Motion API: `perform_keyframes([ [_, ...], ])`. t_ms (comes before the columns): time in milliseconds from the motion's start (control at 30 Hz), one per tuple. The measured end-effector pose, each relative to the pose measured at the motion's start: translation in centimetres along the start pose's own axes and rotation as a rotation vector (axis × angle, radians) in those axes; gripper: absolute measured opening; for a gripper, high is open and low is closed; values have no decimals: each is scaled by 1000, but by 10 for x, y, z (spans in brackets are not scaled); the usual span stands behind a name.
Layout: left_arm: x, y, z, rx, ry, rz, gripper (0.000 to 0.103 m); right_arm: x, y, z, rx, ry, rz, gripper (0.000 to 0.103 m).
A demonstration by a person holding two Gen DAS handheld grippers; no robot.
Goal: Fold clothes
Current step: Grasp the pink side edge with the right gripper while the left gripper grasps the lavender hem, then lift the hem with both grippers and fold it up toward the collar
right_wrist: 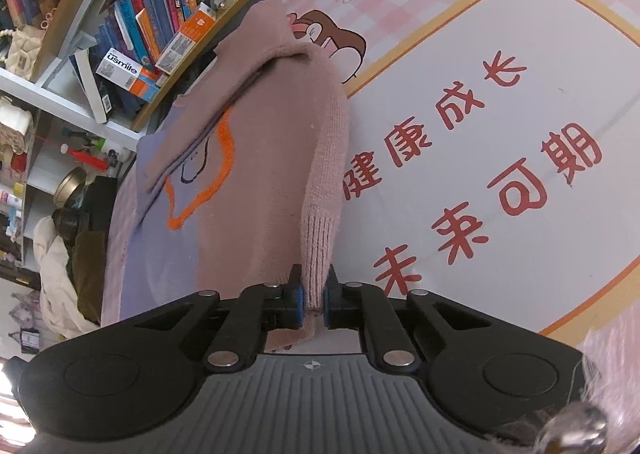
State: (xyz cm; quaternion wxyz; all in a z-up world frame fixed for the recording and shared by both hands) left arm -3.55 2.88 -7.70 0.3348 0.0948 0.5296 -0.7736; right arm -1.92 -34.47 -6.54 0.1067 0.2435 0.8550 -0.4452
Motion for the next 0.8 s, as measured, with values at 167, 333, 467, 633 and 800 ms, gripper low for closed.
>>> perform_keyframes([
  [167, 2, 0, 2, -6, -16, 24, 15, -1, 1, 2, -21, -8, -13, 8],
  [333, 7, -6, 3, -13, -47, 40, 6, -1, 0, 0, -14, -71, -27, 6],
  [467, 12, -13, 6, -18, -68, 49, 5, 1, -12, 0, -31, -103, -11, 6],
  [633, 20, -23, 9, -21, -97, 57, 5, 7, -31, 8, -66, -100, -10, 6],
  [800, 41, -37, 15, -12, -138, 47, 5, 18, -49, 19, -90, -85, -15, 6],
])
Point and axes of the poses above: each gripper's, at about its wrist camera, not at the fingertips, and y roughly the way its jaws point, z to its right, x to its underside, the point moved 8 cm from there along y, roughly the way its jaws point, and after that the axes turned 8 degrees about -y, right-handed, at the moved point
